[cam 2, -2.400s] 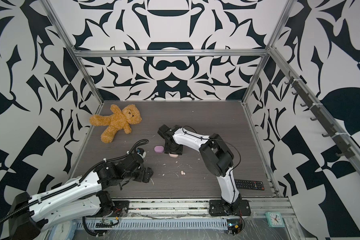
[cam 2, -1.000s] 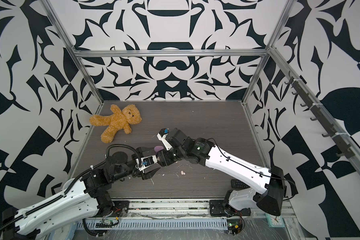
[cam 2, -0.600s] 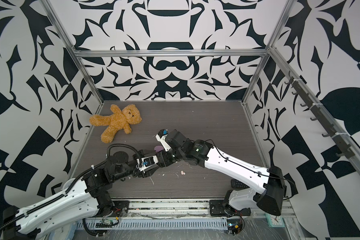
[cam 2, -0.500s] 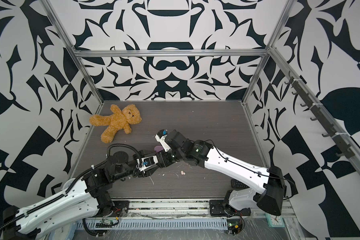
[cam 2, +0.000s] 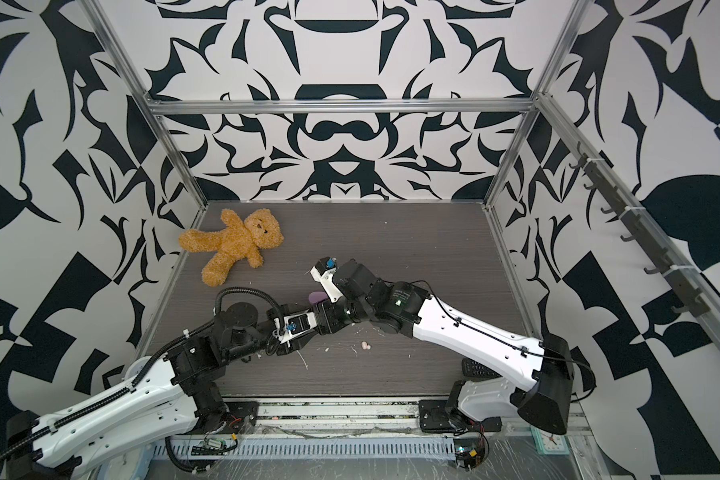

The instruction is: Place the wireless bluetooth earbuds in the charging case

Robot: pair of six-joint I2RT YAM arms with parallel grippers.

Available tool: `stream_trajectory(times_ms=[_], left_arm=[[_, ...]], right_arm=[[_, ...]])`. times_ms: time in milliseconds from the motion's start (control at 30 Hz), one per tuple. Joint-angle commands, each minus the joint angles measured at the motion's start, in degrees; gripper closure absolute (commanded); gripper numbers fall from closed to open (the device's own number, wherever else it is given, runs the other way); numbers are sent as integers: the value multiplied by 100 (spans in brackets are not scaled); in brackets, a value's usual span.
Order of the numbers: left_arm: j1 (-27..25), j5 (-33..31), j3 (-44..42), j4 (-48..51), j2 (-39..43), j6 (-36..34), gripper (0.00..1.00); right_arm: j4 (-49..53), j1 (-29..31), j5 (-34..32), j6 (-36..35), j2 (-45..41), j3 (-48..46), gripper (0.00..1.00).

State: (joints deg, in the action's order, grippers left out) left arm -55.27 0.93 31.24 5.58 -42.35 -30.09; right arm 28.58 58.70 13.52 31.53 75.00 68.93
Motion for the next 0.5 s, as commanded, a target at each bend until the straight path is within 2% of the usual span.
stream_trajectory(times_ms=[0,467], left_arm=[[-19,23,-31,-29,-28,-102,41],[-19,-14,-13,-74,-19,-120,46]], right_arm=[[-232,47,90,20,-125,10,100],[-370,80,107,98,-109,-11,100]])
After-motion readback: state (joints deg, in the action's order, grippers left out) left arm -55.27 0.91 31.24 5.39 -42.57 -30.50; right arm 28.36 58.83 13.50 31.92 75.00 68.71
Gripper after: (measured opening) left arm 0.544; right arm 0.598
